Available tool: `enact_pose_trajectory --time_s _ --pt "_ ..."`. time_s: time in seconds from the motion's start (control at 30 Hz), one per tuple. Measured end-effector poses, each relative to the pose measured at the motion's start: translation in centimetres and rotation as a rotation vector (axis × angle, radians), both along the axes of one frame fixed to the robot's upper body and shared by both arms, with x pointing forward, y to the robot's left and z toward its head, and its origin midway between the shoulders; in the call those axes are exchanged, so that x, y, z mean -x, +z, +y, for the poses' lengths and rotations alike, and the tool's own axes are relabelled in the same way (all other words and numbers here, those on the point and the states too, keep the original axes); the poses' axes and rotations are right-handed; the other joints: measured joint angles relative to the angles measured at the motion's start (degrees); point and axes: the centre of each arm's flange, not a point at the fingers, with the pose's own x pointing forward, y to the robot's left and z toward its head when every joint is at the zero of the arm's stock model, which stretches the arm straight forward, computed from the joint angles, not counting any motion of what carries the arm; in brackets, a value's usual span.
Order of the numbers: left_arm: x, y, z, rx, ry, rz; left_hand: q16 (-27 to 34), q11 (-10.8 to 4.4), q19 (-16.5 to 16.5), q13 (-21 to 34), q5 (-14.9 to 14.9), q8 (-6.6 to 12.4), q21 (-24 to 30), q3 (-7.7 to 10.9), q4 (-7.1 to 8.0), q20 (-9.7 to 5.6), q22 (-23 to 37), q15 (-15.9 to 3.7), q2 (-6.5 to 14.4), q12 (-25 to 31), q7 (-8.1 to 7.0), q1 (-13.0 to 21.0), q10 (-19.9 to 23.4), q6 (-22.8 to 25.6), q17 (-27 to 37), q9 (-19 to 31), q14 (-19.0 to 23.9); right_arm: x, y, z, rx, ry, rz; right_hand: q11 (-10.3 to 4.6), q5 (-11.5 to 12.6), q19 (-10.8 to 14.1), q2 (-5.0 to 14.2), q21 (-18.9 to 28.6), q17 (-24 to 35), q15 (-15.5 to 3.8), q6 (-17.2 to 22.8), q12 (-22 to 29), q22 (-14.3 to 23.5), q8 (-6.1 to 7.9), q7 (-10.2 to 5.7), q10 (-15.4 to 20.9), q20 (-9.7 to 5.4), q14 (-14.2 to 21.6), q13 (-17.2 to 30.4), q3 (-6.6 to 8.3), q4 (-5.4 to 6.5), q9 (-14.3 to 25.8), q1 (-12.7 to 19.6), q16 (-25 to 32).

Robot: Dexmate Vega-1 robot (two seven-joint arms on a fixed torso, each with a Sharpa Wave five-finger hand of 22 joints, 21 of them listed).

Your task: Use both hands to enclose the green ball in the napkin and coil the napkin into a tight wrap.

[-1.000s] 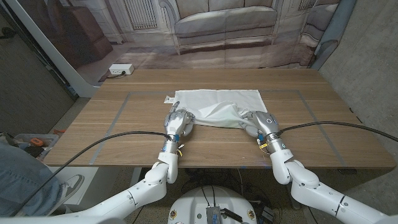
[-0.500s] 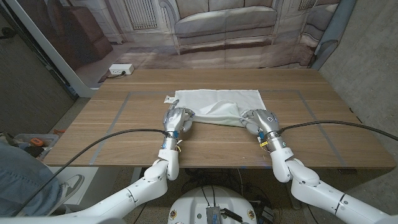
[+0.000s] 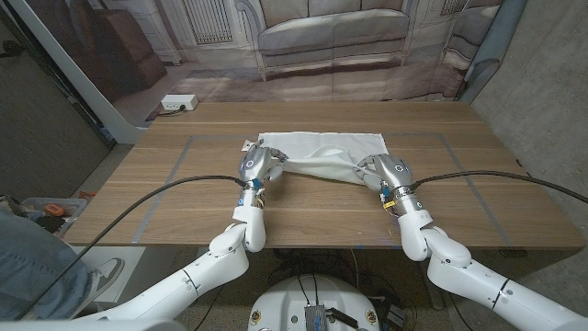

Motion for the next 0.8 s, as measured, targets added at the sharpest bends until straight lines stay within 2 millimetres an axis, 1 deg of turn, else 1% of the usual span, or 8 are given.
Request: enact_pose_trajectory --time_s 0.1,0.17,0.3,0.5,0.6,0.67,0.7,0.8 --pt "-0.2 0.7 -0.2 -0.002 -0.006 0.020 0.0 -0.22 0.0 0.1 0.0 -0.05 0.0 0.39 -0.07 0.00 0.0 0.08 0.0 0.0 0.01 0.0 0.2 0.0 0.0 0.0 0.3 -0.1 0.6 0.0 -0.011 0.000 0.004 0.00 0.0 -0.4 0.00 0.0 0.0 0.00 0.5 0.0 0.0 0.00 -0.15 0.0 -0.01 0.0 0.0 0.00 0.00 0.0 0.0 0.0" --pt "-0.4 1.5 -0.3 -0.003 -0.010 0.028 0.0 -0.29 0.2 0.1 -0.3 -0.06 0.0 0.58 -0.09 -0.20 0.0 -0.15 0.0 0.0 0.44 0.0 0.3 0.0 0.0 0.0 0.8 -0.3 0.9 0.0 -0.018 0.001 0.013 0.00 0.0 -0.4 0.00 0.0 0.0 0.00 0.6 -0.1 0.0 0.00 -0.01 0.0 0.01 0.0 -0.1 0.00 0.00 0.0 0.0 0.0" --pt "-0.6 2.8 -0.6 -0.009 -0.015 0.046 0.0 -0.10 0.8 0.1 -0.3 -0.07 0.0 0.81 -0.30 -0.18 0.0 -0.32 0.0 0.0 0.44 0.0 0.5 0.0 0.0 0.0 1.0 -0.6 1.8 -0.1 -0.034 0.006 0.027 0.00 0.0 1.2 0.00 0.4 0.0 0.00 0.6 -0.4 0.0 0.00 -0.01 0.0 0.12 0.0 -0.2 0.00 0.00 0.0 0.0 -0.1" --pt "-1.1 4.5 -1.4 -0.029 -0.014 0.075 0.0 0.18 1.0 -0.4 -0.5 -0.09 0.0 1.20 0.08 0.02 0.0 -0.71 -0.7 0.0 0.63 -0.6 0.8 -0.2 0.0 0.0 2.0 -1.2 3.3 -0.2 -0.048 0.013 0.040 0.00 -0.4 1.2 0.00 0.7 0.0 0.01 0.6 -0.5 0.0 0.00 -0.01 0.0 0.10 0.0 -0.2 0.00 0.00 0.0 0.0 -0.2" --pt "-1.3 5.3 -1.7 -0.040 -0.010 0.077 0.0 0.18 1.1 -0.5 -0.5 -0.10 0.0 1.21 0.09 0.11 0.0 -0.71 -0.8 -0.2 0.63 -0.8 0.8 -0.2 0.0 0.0 2.0 -1.5 4.0 -0.3 -0.053 0.011 0.042 0.06 -0.4 -0.6 0.23 0.0 0.0 0.01 1.0 -0.9 0.2 0.00 -0.10 0.5 -1.28 0.0 -0.2 0.00 0.00 -0.3 0.2 -0.2" --pt "-1.4 5.6 -1.9 -0.047 -0.004 0.083 0.0 0.18 1.1 -0.5 -0.5 -0.10 0.0 1.26 0.14 0.11 0.0 -0.71 -0.8 -0.4 0.63 -0.8 0.8 -0.2 0.0 0.0 2.0 -1.7 4.5 -0.3 -0.055 0.009 0.039 0.00 -0.4 -1.2 0.23 0.0 0.0 0.01 1.0 -0.9 0.3 0.00 -0.02 0.6 -1.85 0.0 -0.1 0.00 0.00 -0.3 0.2 -0.2" --pt "-1.6 6.0 -2.1 -0.052 -0.003 0.083 0.0 0.18 1.1 -0.5 -0.5 -0.12 0.0 1.26 0.14 0.11 0.0 -0.71 -0.6 -0.4 0.63 -1.0 0.8 -0.2 -0.1 0.0 2.0 -1.9 4.8 -0.4 -0.056 0.008 0.043 0.00 -0.4 -1.2 0.24 0.0 0.0 0.01 1.0 -0.9 0.3 0.00 -0.02 0.6 -1.86 0.0 -0.1 0.00 0.00 -0.3 0.2 -0.2" --pt "-1.8 5.9 -2.0 -0.059 0.006 0.099 0.0 0.18 1.1 -0.7 -0.5 -0.43 0.0 1.43 0.31 0.11 0.0 -0.71 -0.6 -0.4 0.63 -1.0 0.8 -0.2 -0.3 0.0 1.9 -2.2 5.7 -0.5 -0.059 0.004 0.028 0.00 -0.4 -1.3 0.38 0.0 0.0 0.01 1.0 -0.9 0.3 0.00 -0.01 0.6 -1.94 0.0 0.0 0.00 0.00 -0.3 0.4 -0.2"
